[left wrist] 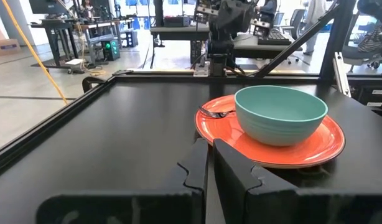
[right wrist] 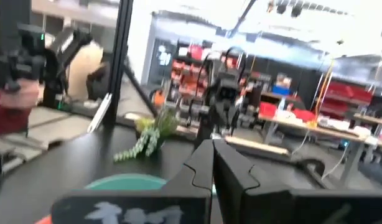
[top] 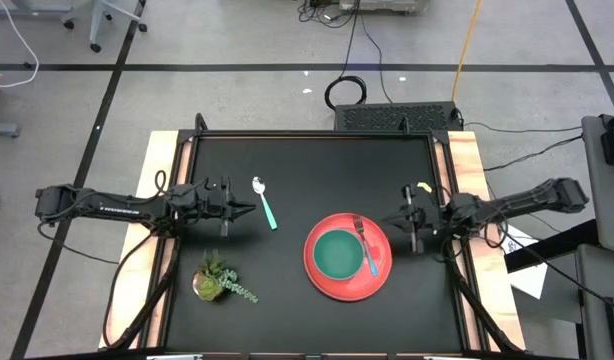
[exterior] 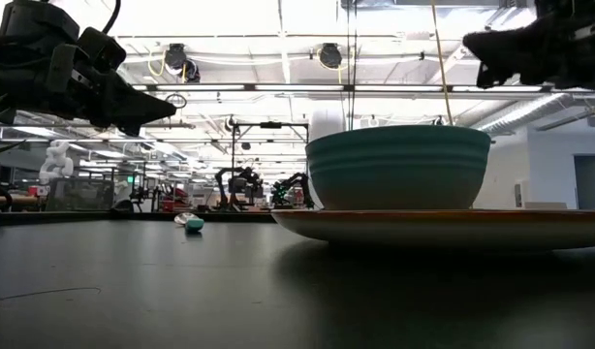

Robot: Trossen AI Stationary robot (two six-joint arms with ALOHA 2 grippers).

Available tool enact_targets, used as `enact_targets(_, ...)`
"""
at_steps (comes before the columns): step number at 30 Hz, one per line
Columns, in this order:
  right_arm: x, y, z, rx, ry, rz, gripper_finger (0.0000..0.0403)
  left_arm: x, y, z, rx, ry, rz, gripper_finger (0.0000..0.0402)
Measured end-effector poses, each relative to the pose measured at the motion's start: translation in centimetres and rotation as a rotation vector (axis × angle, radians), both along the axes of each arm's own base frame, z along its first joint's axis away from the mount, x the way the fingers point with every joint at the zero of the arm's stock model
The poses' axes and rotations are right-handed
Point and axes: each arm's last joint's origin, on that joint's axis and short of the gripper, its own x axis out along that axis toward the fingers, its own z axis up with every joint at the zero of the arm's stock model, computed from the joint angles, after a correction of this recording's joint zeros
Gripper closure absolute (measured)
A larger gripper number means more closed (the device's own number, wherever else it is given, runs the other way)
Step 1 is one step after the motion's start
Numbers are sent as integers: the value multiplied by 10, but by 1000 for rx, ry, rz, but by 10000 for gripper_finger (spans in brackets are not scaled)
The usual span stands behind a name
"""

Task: Pick and place plate/cup/fork/spoon on tray
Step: Put the spoon into the green bowl

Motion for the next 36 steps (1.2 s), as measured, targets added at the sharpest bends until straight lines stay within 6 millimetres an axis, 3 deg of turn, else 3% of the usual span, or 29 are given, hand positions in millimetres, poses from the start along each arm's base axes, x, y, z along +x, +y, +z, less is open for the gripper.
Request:
enact_targets(18,-23,-10,14,-46,-138,-263,403,0,0,0,-3,-1,0,371)
enact_targets(23,-29,-11,11,-29,-113,-250,403,0,0,0,-3,-1,0,371)
enact_targets(30,-30,-5,-1,-38,-9,-41,403,0,0,0,-2,0,0,371)
enact_targets(36,-31,-5,0,-38,-20,-14,403,0,1,-1,39,16,21,371)
